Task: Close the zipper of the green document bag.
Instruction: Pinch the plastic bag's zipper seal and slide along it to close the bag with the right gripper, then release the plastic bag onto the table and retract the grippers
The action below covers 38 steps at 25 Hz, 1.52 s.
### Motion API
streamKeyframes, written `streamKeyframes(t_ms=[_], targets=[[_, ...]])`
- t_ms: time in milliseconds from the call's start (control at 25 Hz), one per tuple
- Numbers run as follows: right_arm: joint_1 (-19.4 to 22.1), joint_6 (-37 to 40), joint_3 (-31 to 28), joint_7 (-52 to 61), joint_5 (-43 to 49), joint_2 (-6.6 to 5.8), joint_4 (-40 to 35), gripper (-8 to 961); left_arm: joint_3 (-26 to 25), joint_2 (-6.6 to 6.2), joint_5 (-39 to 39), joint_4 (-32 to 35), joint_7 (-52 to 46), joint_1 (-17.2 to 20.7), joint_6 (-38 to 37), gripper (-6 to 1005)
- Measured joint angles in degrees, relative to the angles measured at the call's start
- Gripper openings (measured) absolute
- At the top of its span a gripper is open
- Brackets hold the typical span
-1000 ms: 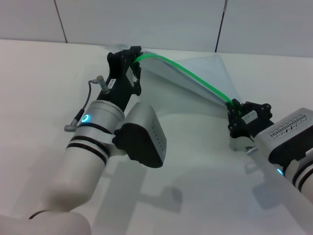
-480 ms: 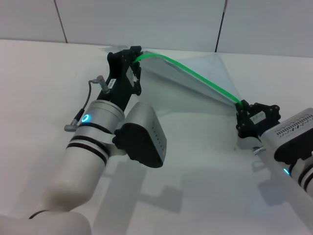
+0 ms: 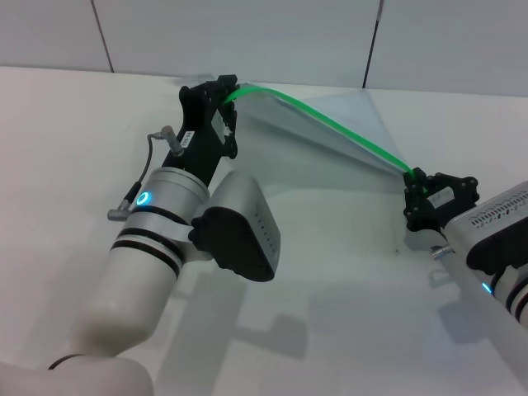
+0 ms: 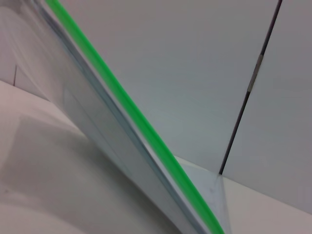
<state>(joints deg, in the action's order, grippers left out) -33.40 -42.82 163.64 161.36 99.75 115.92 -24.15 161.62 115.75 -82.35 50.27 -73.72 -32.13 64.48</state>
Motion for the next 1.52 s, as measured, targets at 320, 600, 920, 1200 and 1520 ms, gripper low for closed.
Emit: streamKeyframes(t_ms=[320, 600, 920, 1200, 1520], targets=[[0.1, -0.4, -0.1, 0.0, 0.0, 0.07, -0.7, 127, 0.4, 0.00, -0.9, 0.1, -2.3, 0.1, 3.3, 97], [-0.1, -0.5, -0.1, -0.2, -0.2, 0.08, -1.3, 129, 0.8, 0.11, -2.3, 0.1, -4.0, 0.1, 5.9, 108], [0.5, -2.5, -0.2, -0.2, -1.3, 0.13, -1.5, 423, 0.8, 0.16, -3.4, 0.2, -6.0, 0.2, 7.1, 120], [0.5, -3.1, -0.3, -0.2, -3.4, 0.18, -1.8, 612, 0.8, 0.18, -3.6, 0.1, -6.5, 0.2, 8.6, 259], [0.7, -5.1, -0.2, -0.3, -5.1, 0.18, -2.1, 700, 0.5, 0.11, -3.6, 0.0, -10.3, 0.2, 10.8, 516]])
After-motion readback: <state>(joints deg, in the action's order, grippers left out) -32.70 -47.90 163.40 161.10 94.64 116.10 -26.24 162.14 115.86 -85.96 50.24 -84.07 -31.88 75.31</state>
